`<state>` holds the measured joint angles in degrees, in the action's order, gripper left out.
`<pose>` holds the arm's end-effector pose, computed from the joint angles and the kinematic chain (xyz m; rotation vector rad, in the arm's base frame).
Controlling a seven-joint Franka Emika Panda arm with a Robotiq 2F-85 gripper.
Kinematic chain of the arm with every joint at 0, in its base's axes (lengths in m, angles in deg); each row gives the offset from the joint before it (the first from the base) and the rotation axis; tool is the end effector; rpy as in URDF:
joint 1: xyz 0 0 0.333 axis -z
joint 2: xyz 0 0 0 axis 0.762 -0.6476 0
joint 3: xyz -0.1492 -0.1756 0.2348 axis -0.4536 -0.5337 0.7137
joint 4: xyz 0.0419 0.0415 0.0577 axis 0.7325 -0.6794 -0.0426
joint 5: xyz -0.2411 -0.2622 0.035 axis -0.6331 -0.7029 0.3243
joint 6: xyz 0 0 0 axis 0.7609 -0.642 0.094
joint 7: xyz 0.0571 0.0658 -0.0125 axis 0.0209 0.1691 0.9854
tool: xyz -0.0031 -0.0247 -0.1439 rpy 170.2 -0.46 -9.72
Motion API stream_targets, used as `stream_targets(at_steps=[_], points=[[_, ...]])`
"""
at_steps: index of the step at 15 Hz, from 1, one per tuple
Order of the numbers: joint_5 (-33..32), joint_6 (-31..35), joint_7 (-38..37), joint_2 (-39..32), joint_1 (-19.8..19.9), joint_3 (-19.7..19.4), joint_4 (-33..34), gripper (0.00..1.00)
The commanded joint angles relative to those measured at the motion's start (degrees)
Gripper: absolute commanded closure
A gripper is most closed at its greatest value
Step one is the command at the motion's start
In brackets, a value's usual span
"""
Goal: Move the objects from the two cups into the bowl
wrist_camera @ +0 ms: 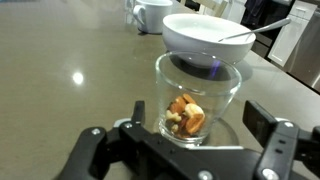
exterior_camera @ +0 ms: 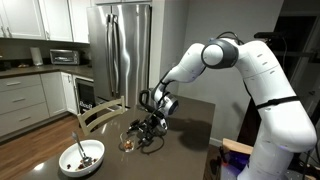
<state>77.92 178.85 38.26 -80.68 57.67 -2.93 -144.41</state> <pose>0.5424 -0.0063 0.1626 -1.2441 1.4420 0.8536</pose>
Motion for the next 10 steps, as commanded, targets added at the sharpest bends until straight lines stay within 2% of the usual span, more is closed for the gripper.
stream_targets(at_steps=[1,10], points=[[2.72,-3.35,-2.45,-1.97,0.49,0.71,1.10,0.00],[6.05,-8.13,-5.49,-5.58,-0.39,2.22,4.36,0.00]])
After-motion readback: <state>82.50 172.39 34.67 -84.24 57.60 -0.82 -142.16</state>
